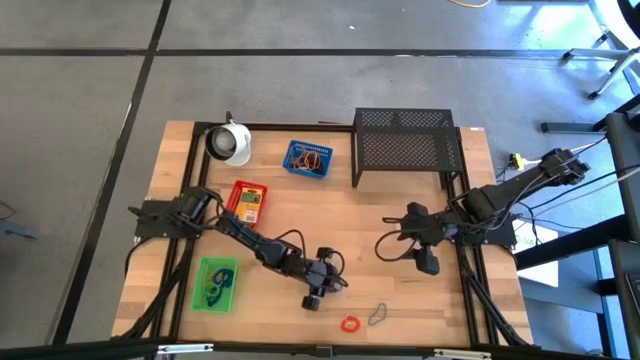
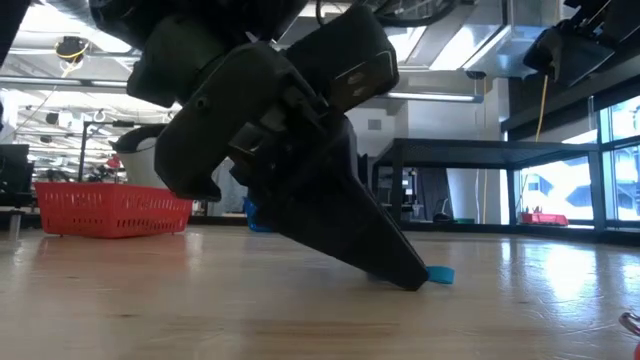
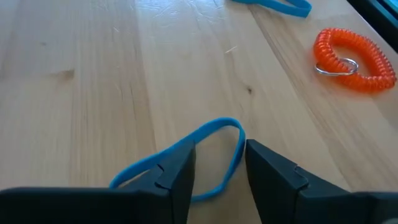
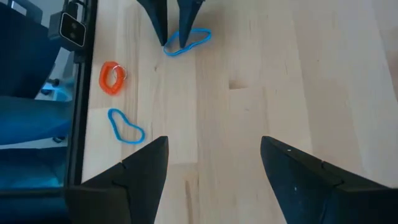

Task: Pick & Place Office Desk Supplies
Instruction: Put the blue rubber band into the blue bin

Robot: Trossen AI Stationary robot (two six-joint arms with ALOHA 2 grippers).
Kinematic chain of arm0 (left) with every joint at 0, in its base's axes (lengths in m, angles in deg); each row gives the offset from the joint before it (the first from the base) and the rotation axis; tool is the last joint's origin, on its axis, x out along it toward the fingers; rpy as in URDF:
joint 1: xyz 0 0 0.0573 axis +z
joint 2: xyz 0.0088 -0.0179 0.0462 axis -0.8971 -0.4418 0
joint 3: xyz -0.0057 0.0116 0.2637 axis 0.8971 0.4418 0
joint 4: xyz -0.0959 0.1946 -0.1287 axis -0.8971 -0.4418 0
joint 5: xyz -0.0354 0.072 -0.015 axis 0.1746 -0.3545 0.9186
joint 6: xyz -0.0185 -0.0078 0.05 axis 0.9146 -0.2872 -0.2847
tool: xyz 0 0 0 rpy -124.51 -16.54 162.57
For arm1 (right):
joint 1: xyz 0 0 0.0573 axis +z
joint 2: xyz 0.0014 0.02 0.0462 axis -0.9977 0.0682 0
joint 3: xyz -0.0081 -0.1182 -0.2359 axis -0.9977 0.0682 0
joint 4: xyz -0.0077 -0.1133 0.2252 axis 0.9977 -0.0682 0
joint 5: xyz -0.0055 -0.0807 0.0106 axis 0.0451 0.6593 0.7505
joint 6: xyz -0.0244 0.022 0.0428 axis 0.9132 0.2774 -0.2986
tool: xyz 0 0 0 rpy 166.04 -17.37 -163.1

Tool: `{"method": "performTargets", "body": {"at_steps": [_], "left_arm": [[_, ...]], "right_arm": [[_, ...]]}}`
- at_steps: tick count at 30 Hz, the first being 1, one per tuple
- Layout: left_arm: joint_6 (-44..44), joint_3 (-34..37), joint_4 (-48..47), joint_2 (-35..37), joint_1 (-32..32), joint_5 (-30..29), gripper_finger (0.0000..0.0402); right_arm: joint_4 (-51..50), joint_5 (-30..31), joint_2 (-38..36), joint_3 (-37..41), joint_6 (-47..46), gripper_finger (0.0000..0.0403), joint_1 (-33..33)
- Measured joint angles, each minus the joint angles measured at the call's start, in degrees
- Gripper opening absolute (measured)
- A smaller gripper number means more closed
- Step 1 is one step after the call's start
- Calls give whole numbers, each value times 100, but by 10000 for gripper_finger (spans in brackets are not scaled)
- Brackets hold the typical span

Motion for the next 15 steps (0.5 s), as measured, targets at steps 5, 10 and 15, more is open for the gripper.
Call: {"method": "performTargets", "body": {"at_steps": [5, 10, 15], "left_arm": [[-305, -23, -352, 7, 5, 363, 90], [-295, -39, -927, 37, -15, 819, 27], [365, 13, -612, 54, 101, 843, 4]], "right_arm": [[0, 140, 0, 0, 0, 259, 0], [0, 141, 0, 0, 21, 259, 0], [2, 142, 0, 0, 22, 259, 0]]}}
